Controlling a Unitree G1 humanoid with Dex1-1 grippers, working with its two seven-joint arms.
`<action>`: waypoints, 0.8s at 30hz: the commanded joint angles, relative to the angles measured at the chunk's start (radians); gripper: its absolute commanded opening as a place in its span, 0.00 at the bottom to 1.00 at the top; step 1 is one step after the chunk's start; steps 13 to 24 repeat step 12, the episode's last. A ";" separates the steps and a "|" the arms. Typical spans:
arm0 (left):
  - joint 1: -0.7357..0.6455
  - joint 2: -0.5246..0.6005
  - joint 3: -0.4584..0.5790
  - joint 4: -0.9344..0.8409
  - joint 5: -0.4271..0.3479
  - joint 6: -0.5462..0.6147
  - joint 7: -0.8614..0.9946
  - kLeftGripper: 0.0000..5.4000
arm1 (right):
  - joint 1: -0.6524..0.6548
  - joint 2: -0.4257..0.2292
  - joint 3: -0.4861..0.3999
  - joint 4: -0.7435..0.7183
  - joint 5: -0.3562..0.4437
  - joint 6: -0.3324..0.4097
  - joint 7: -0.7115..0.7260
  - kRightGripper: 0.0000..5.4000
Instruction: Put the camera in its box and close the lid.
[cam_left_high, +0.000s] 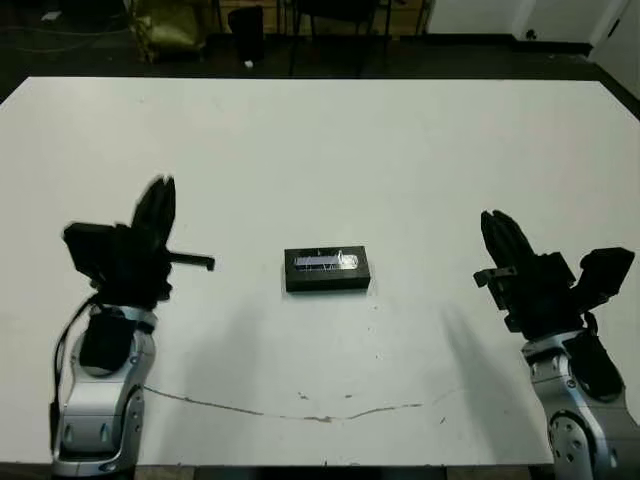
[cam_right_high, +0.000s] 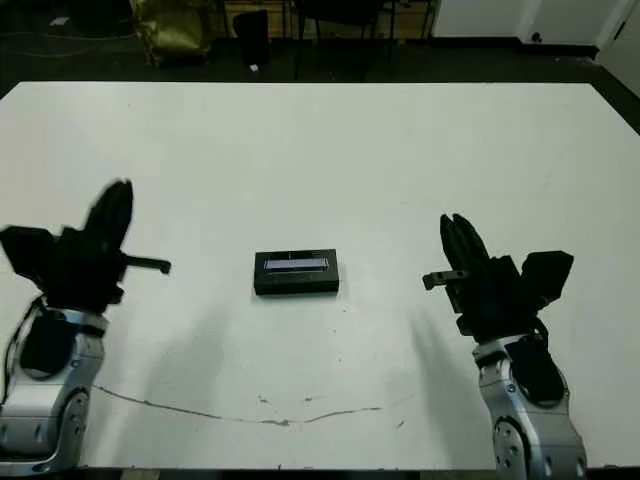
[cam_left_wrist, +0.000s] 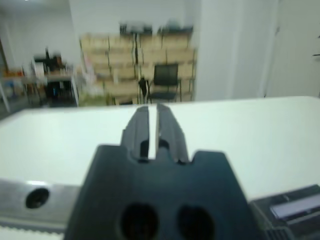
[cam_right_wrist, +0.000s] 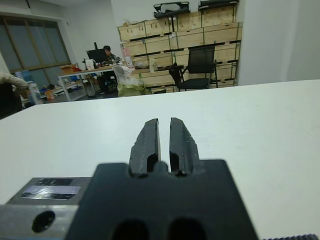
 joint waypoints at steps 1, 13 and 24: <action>0.022 -0.017 -0.018 0.042 0.001 0.017 0.010 0.00 | -0.008 0.008 -0.005 0.045 -0.009 -0.019 0.002 0.00; 0.037 -0.034 -0.043 0.047 0.013 0.014 0.035 0.00 | -0.008 -0.010 0.000 0.015 -0.022 0.022 -0.010 0.00; 0.037 -0.034 -0.043 0.047 0.013 0.014 0.035 0.00 | -0.008 -0.010 0.000 0.015 -0.022 0.022 -0.010 0.00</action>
